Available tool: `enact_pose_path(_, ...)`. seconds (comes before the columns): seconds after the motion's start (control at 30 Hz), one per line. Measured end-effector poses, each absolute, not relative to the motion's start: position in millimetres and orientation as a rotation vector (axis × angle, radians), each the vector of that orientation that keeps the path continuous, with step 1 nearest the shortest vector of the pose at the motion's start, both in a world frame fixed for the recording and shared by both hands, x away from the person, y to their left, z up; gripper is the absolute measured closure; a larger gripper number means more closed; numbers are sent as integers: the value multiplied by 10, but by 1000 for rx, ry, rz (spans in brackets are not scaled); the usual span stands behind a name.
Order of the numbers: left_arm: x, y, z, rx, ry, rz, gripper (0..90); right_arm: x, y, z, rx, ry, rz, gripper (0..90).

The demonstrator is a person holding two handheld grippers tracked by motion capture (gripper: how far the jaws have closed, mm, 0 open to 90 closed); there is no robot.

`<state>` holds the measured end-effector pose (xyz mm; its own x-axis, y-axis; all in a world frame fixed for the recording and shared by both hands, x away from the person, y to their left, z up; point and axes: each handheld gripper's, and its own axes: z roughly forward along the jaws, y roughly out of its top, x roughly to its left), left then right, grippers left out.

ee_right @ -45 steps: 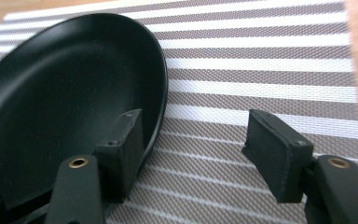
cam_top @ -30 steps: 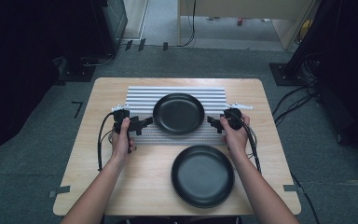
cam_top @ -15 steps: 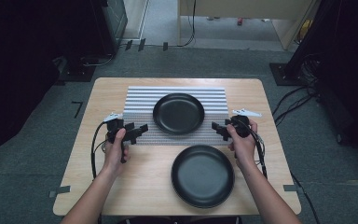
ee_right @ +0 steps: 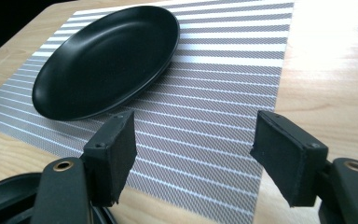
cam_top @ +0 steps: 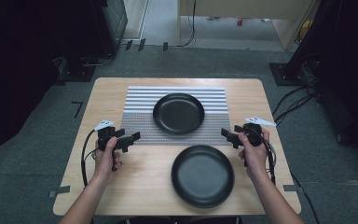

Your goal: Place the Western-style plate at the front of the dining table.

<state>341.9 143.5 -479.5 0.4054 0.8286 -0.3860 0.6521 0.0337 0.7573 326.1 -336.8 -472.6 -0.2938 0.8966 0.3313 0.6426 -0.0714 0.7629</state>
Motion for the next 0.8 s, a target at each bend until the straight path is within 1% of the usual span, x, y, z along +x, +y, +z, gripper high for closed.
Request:
enact_pose_path(0.33,3228,1532,-4786,1702,1286,239,155,3066,-3573,-4696,1678,1891,1319,295)
enact_pose_path(0.8,2974,1798,-4879,1689,1333,260,155,2750,-3874,-4777,1714,1847,1317,296)
